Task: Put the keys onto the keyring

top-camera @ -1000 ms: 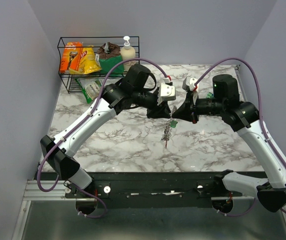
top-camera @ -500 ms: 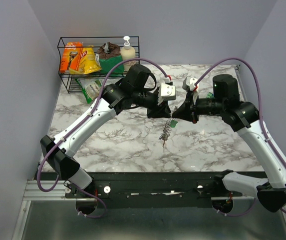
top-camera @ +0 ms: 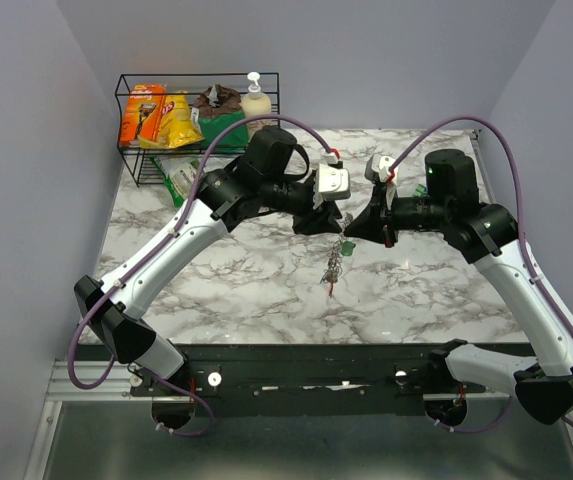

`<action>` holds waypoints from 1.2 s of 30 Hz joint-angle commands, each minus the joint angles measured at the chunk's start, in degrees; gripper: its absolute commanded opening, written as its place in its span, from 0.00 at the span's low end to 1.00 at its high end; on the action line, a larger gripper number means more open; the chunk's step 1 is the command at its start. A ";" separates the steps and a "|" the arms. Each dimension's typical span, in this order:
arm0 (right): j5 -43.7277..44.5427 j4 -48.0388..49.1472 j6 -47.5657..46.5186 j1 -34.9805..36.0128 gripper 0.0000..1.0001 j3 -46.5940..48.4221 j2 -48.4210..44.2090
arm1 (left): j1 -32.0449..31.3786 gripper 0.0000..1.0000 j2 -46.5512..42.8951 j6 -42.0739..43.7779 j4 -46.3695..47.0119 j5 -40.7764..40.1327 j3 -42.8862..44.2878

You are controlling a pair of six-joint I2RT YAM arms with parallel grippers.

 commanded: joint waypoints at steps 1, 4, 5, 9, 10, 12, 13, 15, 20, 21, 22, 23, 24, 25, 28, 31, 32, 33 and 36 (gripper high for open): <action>-0.96 1.68 -0.13 0.24 0.01 -0.31 -0.15 | -0.31 0.37 -2.14 1.00 1.86 -0.79 -1.23; -0.79 1.77 -0.04 0.33 0.01 -0.31 -0.24 | -0.31 0.34 -1.88 1.09 1.77 -0.26 -1.32; -0.70 1.77 -0.13 0.33 0.01 -0.31 -0.24 | -0.31 0.34 -1.88 1.09 1.68 -0.18 -1.23; -0.43 1.94 -0.04 0.33 0.01 -0.48 -0.32 | -0.31 0.39 -1.70 1.44 1.16 0.00 -1.15; -0.43 2.03 -0.04 0.33 0.01 -0.57 -0.24 | -0.22 0.43 -1.70 1.44 1.16 0.00 -1.15; -0.43 2.03 -0.04 0.33 0.01 -0.57 -0.33 | -0.31 0.44 -1.70 1.70 0.98 0.27 -1.23; -0.35 2.03 -0.04 0.24 0.01 -0.57 -0.33 | -0.31 0.46 -1.70 1.61 0.98 0.44 -1.23; -0.43 2.12 -0.04 0.24 0.01 -0.75 -0.24 | -0.31 0.47 -1.61 1.61 0.72 1.41 -1.32; -0.43 2.38 0.04 0.33 0.01 -0.92 -0.24 | -0.22 0.40 -1.35 1.70 0.46 1.85 -1.23; -0.35 2.38 0.13 0.33 0.01 -0.92 -0.24 | -0.22 0.40 -1.35 1.70 0.45 2.28 -1.23; -0.43 2.47 0.13 0.33 0.01 -0.92 -0.32 | -0.31 0.40 -1.17 1.70 0.45 2.37 -1.23; -0.43 2.47 0.13 0.33 0.01 -0.92 -0.33 | -0.31 0.40 -1.08 1.61 0.45 2.46 -1.15; -0.43 2.47 0.13 0.33 0.01 -0.92 -0.41 | -0.31 0.40 -1.00 1.61 0.37 2.64 -1.15; -0.43 2.47 0.22 0.33 0.01 -0.92 -0.33 | -0.31 0.40 -0.74 1.44 0.37 3.16 -1.06; -0.35 2.47 0.31 0.33 0.01 -1.01 -0.59 | -0.31 0.40 -0.12 1.44 -0.16 3.60 -0.53; -0.17 2.47 0.31 0.33 0.01 -1.19 -0.76 | -0.31 0.44 0.41 1.44 -0.78 3.87 0.08; -0.08 2.47 0.40 0.33 0.01 -1.19 -0.85 | -0.39 0.44 0.50 1.61 -1.04 3.96 0.17; 0.01 2.47 0.31 0.33 0.01 -1.19 -0.77 | -0.39 0.44 0.50 1.61 -1.13 4.04 0.17; -0.17 2.47 0.40 0.33 0.01 -1.10 -0.76 | -0.39 0.40 0.41 1.70 -1.22 4.04 0.00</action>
